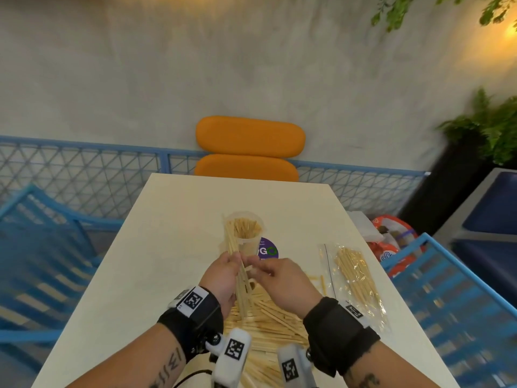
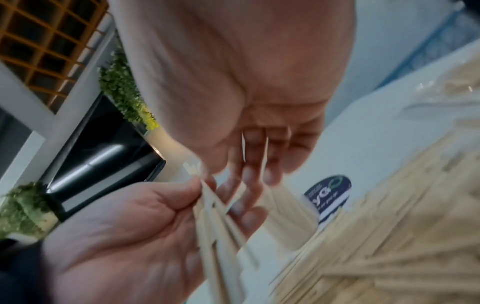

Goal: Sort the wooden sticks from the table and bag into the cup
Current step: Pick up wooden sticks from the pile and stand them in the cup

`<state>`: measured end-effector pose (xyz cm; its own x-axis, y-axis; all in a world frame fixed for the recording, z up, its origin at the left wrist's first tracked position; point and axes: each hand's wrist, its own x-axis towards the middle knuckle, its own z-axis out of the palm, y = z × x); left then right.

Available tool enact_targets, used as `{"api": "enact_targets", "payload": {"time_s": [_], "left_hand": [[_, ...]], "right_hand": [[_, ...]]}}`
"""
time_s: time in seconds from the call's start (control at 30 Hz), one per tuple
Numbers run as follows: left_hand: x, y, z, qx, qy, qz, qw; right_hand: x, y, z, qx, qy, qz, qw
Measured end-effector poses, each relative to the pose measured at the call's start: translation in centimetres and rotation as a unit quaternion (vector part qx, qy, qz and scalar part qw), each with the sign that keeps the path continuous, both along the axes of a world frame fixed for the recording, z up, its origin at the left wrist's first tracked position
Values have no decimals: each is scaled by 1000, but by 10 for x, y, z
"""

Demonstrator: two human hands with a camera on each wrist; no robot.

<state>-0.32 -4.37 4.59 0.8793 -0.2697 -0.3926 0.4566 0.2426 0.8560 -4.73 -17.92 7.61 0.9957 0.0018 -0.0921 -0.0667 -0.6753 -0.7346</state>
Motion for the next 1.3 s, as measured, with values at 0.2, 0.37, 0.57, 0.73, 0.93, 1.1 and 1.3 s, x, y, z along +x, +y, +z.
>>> {"api": "enact_targets", "payload": {"time_s": [0.2, 0.37, 0.57, 0.73, 0.93, 1.1, 1.3], "left_hand": [[-9, -3, -3, 91, -75, -94, 989], [-18, -12, -1, 85, -90, -184, 975], [-16, -10, -1, 52, -92, -213, 971], [-14, -13, -1, 39, -88, -217, 971], [-11, -16, 5, 31, -102, -228, 968], [4, -19, 8, 23, -152, -85, 984], [10, -29, 23, -70, -110, 42, 991]], "right_hand": [[23, -6, 24, 78, -107, -101, 986], [31, -9, 33, 47, -53, -89, 994], [23, -23, 25, 100, -10, -25, 995], [19, -35, 30, 47, 4, 43, 998], [10, -39, 22, 166, 27, 62, 984], [1, -38, 14, 289, 57, -32, 955], [-17, -20, -6, 281, 188, 77, 938]]}}
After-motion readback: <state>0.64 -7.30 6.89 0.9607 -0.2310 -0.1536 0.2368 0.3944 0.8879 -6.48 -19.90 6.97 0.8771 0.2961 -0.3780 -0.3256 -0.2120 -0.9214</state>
